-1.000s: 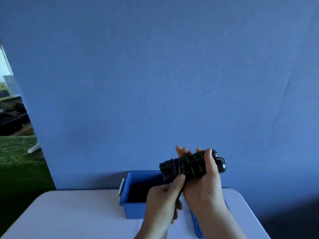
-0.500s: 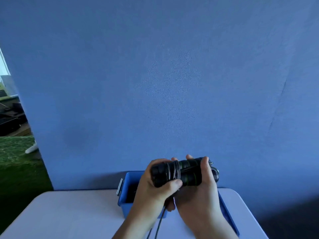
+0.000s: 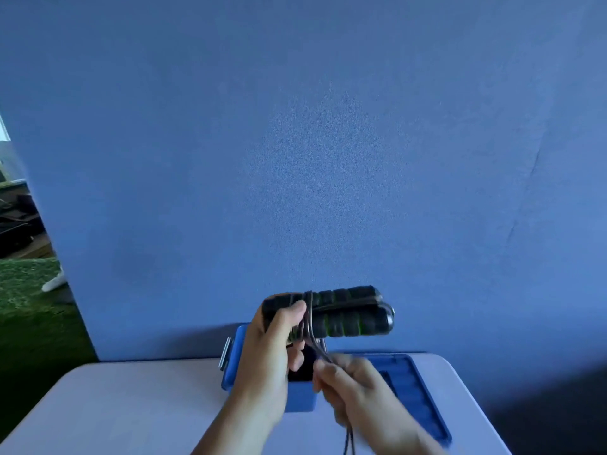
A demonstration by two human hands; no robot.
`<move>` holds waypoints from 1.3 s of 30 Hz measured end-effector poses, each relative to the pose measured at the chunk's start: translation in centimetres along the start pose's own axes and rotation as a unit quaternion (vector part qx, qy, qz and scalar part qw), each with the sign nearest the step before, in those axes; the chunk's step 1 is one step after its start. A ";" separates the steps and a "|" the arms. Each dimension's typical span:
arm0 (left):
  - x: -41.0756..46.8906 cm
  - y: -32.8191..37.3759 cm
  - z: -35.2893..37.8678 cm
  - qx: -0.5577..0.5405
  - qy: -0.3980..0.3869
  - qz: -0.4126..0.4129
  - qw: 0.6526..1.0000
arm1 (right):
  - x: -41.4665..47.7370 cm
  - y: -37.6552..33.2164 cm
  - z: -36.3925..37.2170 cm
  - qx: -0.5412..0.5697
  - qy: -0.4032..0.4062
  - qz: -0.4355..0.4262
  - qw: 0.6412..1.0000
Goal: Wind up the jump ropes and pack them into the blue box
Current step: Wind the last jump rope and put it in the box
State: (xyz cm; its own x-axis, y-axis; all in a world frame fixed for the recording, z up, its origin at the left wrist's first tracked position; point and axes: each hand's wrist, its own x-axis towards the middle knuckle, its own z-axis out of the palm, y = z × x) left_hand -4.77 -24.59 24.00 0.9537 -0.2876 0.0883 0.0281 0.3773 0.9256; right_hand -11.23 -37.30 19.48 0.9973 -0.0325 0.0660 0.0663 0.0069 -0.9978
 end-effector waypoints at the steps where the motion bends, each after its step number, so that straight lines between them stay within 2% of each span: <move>1: -0.1 -0.1 0.1 0.002 -0.015 0.002 1.000 | 0.3 -0.4 -0.8 -0.028 -0.018 -0.006 0.999; 3: -0.7 -0.4 0.1 0.022 -0.033 -0.003 0.999 | 1.6 -1.4 -3.2 -0.098 -0.042 -0.031 0.994; 6: -1.0 -0.5 -0.3 0.048 -0.021 -0.020 0.998 | 3.9 -3.6 -6.3 -0.205 -0.111 -0.031 0.972; 8: -0.9 -0.2 -0.7 0.045 -0.031 -0.033 0.998 | 5.2 -5.8 -7.4 -0.293 -0.105 -0.019 0.950; 11: -1.0 0.1 -1.0 0.080 -0.064 -0.027 0.994 | 6.2 -9.6 -7.8 -0.362 -0.101 0.048 0.926; 13: -0.7 -0.3 -1.3 0.111 -0.042 -0.012 0.993 | 6.1 -11.5 -7.2 -0.389 -0.093 0.072 0.914; 17: 0.8 -1.2 -1.1 0.102 0.034 0.018 0.994 | 4.2 -12.3 -3.3 -0.375 -0.035 0.062 0.924; 22: 1.9 -1.1 0.2 -0.002 0.113 0.015 0.993 | 0.2 -7.6 1.5 -0.215 -0.050 0.030 0.975; 25: 2.1 -0.7 0.6 -0.045 0.123 -0.008 0.991 | 0.0 -4.3 1.2 -0.171 -0.039 0.030 0.984; 27: 1.8 -0.3 0.9 -0.061 0.103 -0.018 0.993 | 0.8 -2.7 -0.2 -0.192 -0.045 0.015 0.980; 30: 0.9 -0.1 1.0 -0.077 0.036 -0.049 0.995 | 1.9 -2.2 -2.8 -0.282 -0.056 -0.005 0.958; 33: -0.1 -0.6 0.6 -0.043 -0.018 -0.085 0.995 | 3.5 -4.6 -6.5 -0.352 -0.084 0.009 0.932; 36: -0.6 -1.3 -0.1 0.012 -0.018 -0.100 0.995 | 5.5 -8.0 -8.5 -0.462 -0.083 0.031 0.882; 39: -0.2 -2.1 -0.7 0.076 0.006 -0.079 0.994 | 6.3 -10.6 -8.1 -0.547 -0.090 0.035 0.832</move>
State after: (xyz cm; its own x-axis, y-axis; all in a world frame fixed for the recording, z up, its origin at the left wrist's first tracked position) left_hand -4.83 -24.75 21.77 0.9447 -0.3214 -0.0654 0.1324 0.1912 0.9726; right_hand -5.94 -45.63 30.40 0.9927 0.0801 -0.0901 0.0370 -0.9138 -0.4045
